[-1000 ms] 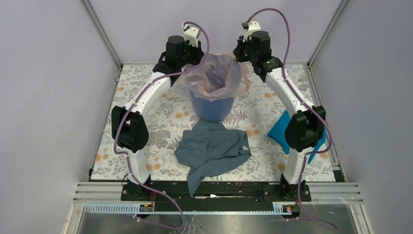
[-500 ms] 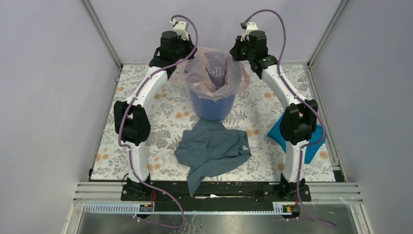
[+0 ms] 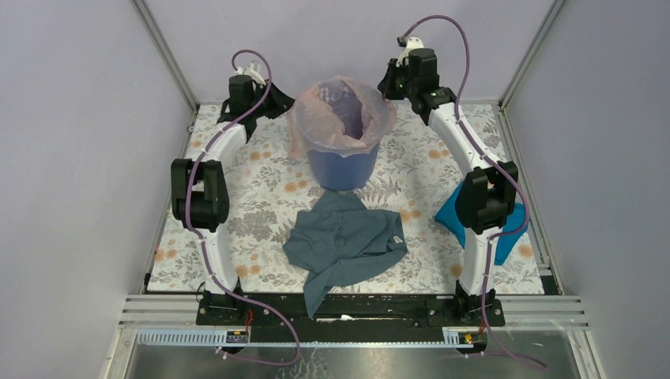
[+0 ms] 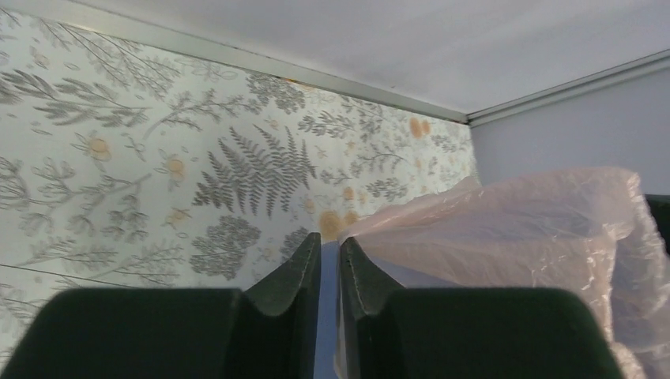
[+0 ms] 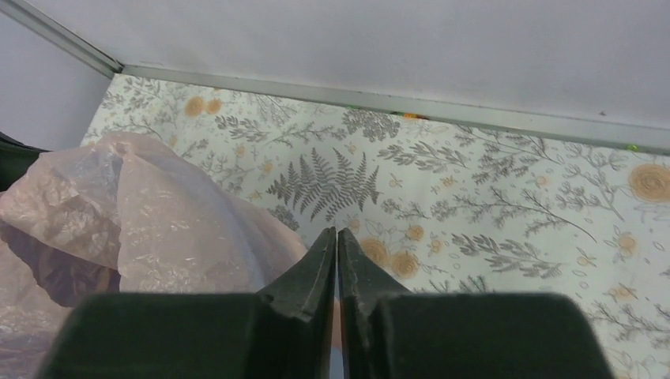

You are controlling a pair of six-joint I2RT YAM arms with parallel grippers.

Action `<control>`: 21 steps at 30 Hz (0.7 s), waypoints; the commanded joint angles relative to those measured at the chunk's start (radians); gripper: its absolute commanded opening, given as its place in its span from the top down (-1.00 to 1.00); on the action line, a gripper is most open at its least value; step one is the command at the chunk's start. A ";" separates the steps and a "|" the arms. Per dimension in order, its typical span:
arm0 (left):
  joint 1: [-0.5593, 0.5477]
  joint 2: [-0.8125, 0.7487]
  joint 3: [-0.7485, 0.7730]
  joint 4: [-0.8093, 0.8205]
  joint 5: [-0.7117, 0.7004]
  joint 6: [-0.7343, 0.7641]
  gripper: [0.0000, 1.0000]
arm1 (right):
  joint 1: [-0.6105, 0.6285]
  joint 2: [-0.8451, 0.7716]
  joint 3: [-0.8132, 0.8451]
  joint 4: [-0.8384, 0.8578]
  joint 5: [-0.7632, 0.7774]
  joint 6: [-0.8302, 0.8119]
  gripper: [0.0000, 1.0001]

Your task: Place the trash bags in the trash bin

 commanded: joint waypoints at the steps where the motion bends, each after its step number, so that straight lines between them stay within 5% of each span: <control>1: -0.008 -0.035 0.047 -0.031 0.023 -0.033 0.46 | -0.015 -0.044 0.104 -0.136 0.029 0.018 0.67; 4: 0.003 -0.088 0.068 -0.156 -0.056 0.023 -0.08 | -0.037 -0.091 0.116 -0.208 0.036 0.044 0.34; 10: 0.071 -0.186 0.089 -0.343 -0.095 0.079 -0.73 | -0.153 -0.232 -0.068 -0.157 -0.195 0.176 0.01; 14: 0.162 -0.287 -0.065 -0.303 0.030 0.020 -0.83 | -0.208 -0.299 -0.244 -0.054 -0.367 0.273 -0.32; 21: 0.181 -0.489 -0.527 0.101 0.273 -0.268 -0.88 | -0.240 -0.288 -0.440 0.211 -0.565 0.485 -0.67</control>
